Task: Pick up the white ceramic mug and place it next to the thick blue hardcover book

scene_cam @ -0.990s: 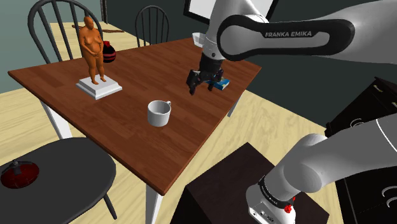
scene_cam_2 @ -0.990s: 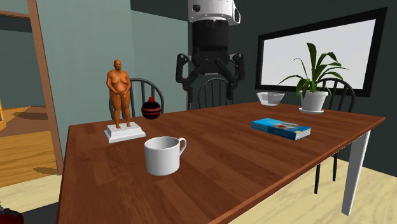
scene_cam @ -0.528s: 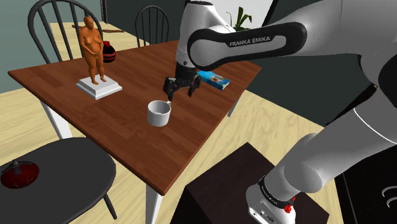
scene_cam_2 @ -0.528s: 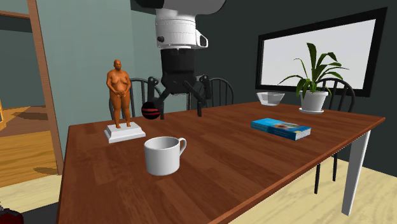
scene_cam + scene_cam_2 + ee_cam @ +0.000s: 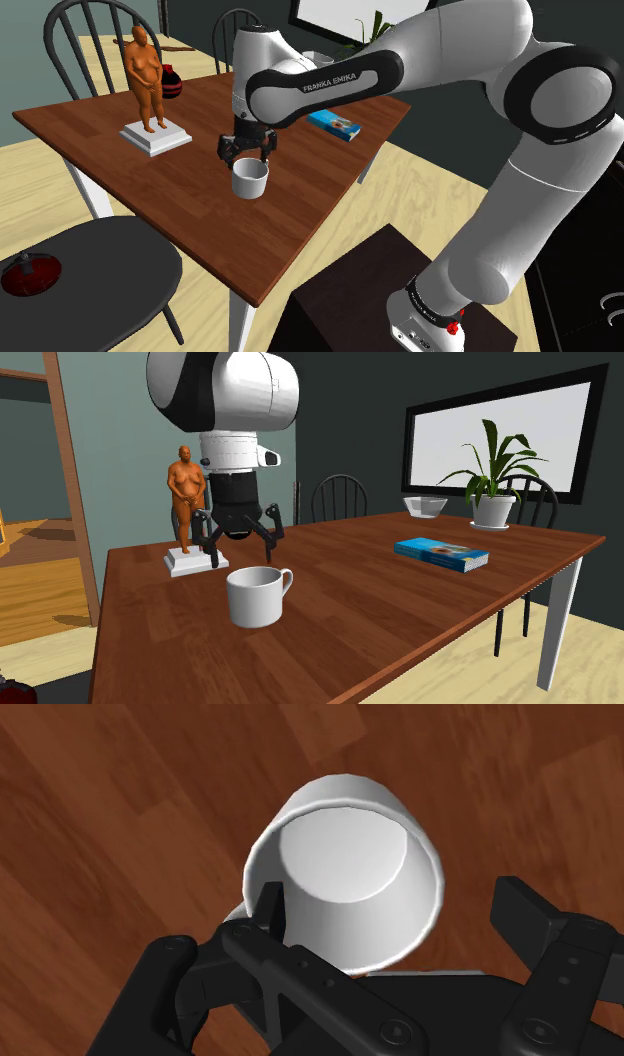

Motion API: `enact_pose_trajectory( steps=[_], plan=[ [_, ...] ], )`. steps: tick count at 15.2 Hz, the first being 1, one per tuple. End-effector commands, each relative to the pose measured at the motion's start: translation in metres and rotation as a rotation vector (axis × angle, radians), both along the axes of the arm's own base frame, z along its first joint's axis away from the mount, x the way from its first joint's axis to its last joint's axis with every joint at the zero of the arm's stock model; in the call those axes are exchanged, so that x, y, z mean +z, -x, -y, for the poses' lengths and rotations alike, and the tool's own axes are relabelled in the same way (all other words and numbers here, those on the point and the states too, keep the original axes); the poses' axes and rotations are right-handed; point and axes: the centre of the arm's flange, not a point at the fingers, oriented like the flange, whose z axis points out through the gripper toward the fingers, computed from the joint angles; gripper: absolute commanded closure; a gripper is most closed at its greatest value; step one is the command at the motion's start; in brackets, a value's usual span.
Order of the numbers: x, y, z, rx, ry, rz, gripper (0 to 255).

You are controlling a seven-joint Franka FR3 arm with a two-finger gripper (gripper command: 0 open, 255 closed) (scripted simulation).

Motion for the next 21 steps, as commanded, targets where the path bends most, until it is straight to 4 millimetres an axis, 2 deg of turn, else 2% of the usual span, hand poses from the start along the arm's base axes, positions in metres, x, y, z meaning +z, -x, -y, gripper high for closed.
enact_pose_trajectory(
  steps=[1,2,3,10,18,19,21],
  plan=[
    [-0.015,-0.013,-0.019,-0.005,0.0,-0.005,0],
    [-0.023,-0.021,-0.027,-0.007,0.0,-0.007,0],
    [-0.023,-0.021,-0.028,-0.007,0.0,-0.007,0],
    [-0.063,-0.022,-0.025,-0.007,0.0,-0.007,0],
    [-0.062,-0.022,-0.025,-0.007,0.0,-0.007,0],
    [-0.062,-0.022,-0.025,-0.007,0.0,-0.007,255],
    [-0.062,-0.022,-0.025,-0.007,0.0,-0.007,255]
  ],
)
